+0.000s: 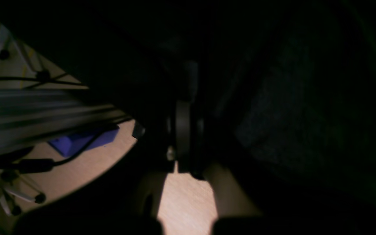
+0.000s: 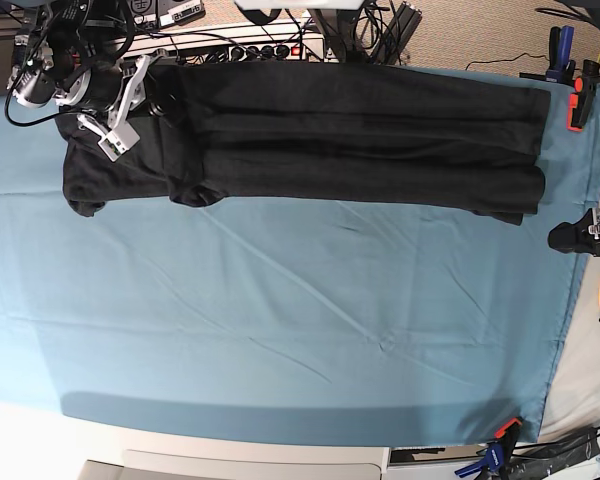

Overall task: Fold the T-shirt properly
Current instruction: 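Fold the sleeve end over onto the band with the right gripper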

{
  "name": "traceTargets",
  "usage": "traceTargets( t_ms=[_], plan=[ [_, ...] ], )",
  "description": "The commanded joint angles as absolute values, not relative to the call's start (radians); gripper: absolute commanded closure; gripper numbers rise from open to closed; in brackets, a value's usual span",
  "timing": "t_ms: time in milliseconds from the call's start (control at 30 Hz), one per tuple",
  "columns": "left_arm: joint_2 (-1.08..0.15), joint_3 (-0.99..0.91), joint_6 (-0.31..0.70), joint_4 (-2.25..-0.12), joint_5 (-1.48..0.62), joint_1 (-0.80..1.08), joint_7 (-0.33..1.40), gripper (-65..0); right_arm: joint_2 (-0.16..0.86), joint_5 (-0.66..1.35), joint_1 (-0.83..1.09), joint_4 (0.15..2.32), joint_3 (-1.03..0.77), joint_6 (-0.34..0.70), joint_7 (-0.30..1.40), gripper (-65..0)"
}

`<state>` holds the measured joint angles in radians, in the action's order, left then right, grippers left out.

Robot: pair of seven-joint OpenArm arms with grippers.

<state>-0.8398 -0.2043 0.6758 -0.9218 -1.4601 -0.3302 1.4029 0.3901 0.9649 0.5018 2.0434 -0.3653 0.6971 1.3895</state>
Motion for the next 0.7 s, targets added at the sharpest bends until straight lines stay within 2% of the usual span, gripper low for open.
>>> traceTargets(
  t_ms=[0,667],
  plan=[
    [-0.873,-0.213,0.682,-0.934,-1.484,-0.352,1.396,-32.0,0.405,0.965,0.502,2.060,-0.372,0.698,1.381,0.0],
    [-0.873,-0.213,0.682,-0.934,-1.484,-0.352,1.396,-32.0,0.449,0.786,0.505,2.060,-0.372,0.698,1.392,0.0]
  ],
)
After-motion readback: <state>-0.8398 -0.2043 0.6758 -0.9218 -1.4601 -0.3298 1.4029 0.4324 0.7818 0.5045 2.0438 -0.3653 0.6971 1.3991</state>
